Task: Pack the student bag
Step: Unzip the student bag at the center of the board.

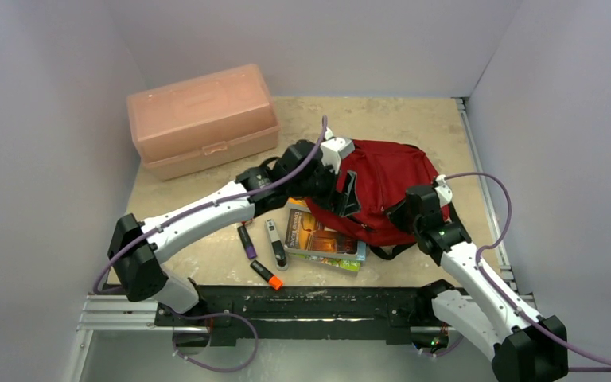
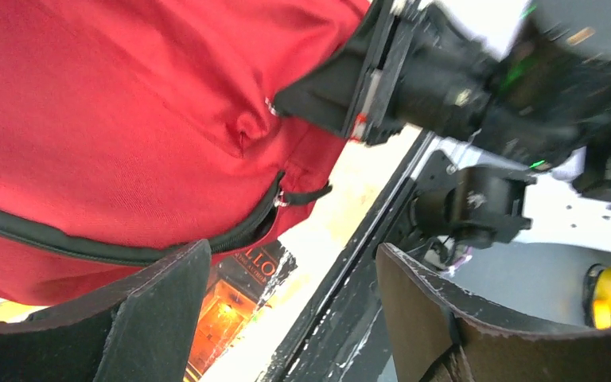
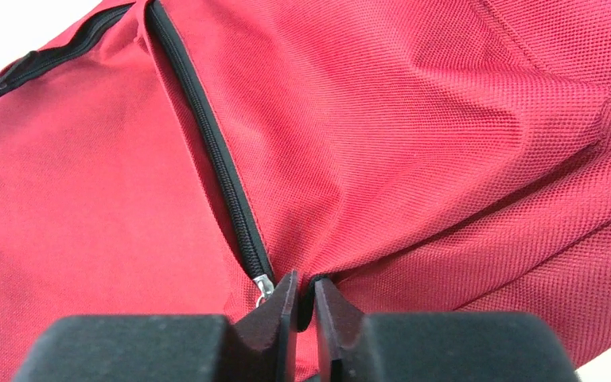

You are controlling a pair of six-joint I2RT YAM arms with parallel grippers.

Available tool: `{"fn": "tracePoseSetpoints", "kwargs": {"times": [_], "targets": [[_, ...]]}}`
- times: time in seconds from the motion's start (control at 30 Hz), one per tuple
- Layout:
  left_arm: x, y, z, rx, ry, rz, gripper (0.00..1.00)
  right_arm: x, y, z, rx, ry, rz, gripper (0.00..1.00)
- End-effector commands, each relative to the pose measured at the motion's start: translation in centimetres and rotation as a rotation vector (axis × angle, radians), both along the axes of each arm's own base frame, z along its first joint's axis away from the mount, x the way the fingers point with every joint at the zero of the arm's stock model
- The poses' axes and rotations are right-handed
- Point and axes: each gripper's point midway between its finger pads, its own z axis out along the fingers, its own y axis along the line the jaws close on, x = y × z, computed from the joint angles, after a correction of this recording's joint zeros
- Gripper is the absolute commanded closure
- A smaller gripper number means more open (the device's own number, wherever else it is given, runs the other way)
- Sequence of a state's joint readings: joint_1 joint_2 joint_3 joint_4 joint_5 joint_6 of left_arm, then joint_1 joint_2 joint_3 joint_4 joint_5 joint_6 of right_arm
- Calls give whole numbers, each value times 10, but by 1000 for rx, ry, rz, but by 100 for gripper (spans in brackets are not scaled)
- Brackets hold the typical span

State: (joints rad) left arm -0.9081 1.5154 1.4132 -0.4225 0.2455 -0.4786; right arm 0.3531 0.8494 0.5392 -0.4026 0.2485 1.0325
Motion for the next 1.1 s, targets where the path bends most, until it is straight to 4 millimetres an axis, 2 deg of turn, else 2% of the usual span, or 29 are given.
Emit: {"fn": "tracePoseSetpoints", "kwargs": {"times": [0.0, 0.1, 0.2, 0.33, 0.47, 0.6, 0.77, 0.8, 0.97, 1.07], "targets": [[0, -18, 4, -126, -111, 32, 25, 19, 3, 36, -3, -121, 14, 80], [-6, -22, 1, -136, -158, 20, 25, 19, 1, 36, -4, -114, -1, 78], [-10, -24, 0, -143, -168, 9, 26, 20, 1, 36, 1, -115, -7, 72], [-12, -24, -1, -136, -181, 8, 28, 20, 2, 39, 5, -113, -8, 72], [-12, -22, -3, -124, -183, 16, 30, 17, 0, 44, 24, -99, -32, 80], [-12, -23, -5, -120, -175, 13, 30, 16, -4, 44, 21, -88, -61, 71], [-13, -24, -7, -109, -179, 13, 28, 17, -3, 44, 28, -88, -64, 72], [-13, -24, -8, -103, -183, 13, 27, 18, -2, 44, 27, -86, -65, 73], [-15, -27, -7, -93, -209, 8, 25, 19, -3, 41, 18, -78, -72, 100], [-18, -32, -7, -90, -231, -5, 22, 23, -4, 39, 9, -87, -71, 100]]}}
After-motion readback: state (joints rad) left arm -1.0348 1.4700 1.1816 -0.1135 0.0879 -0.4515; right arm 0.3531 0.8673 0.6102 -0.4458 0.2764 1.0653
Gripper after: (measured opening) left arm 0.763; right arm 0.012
